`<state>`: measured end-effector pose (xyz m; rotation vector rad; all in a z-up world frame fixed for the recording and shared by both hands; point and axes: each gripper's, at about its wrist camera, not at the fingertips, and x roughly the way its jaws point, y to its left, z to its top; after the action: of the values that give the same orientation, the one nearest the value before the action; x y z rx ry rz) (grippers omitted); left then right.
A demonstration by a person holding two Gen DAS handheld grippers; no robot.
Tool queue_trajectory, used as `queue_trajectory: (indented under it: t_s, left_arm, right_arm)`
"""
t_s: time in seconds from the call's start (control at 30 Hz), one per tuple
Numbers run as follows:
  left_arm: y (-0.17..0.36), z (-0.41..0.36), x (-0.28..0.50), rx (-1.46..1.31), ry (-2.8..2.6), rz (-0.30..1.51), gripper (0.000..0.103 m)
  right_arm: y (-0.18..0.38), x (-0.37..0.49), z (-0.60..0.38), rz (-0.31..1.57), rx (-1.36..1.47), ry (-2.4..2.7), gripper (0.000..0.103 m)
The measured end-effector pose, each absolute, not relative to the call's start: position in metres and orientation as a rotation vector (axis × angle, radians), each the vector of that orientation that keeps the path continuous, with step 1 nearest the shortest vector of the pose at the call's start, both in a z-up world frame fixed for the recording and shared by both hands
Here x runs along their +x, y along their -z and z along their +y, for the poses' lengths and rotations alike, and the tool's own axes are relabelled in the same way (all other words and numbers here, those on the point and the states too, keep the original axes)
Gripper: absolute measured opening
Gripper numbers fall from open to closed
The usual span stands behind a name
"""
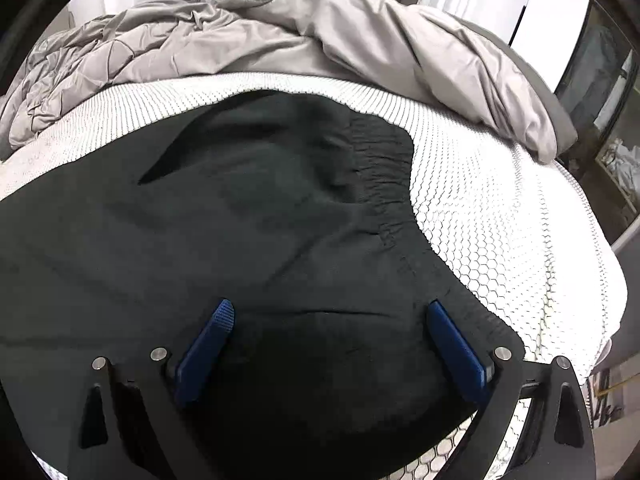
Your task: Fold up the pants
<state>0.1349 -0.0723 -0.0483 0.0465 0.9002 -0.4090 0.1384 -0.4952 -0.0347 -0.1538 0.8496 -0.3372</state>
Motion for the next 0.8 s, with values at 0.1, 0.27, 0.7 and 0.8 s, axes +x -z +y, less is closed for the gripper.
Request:
queue_trajectory:
  t_s: [0.1,0.27,0.7,0.8]
  left_arm:
    - [0.025,-0.066,0.127,0.023,0.401,0.828,0.102]
    - [0.008,-0.082,0.155,0.03,0.33,0.821,0.102]
    - [0.053,-0.058,0.19,0.045,0.3,0.982,0.102]
    - [0.053,-0.056,0.188,0.058,0.283,0.981,0.102]
  right_arm:
    - [0.015,0.139,-0.469,0.794,-0.165,0.25,0.098]
    - [0.011,0.153,-0.393,0.812,-0.175,-0.037,0.098]
    - [0.052,0.204,-0.453,0.932,-0.311,0.265,0.1]
    - [0.05,0.199,-0.524,0.919,-0.122,0.459,0.101]
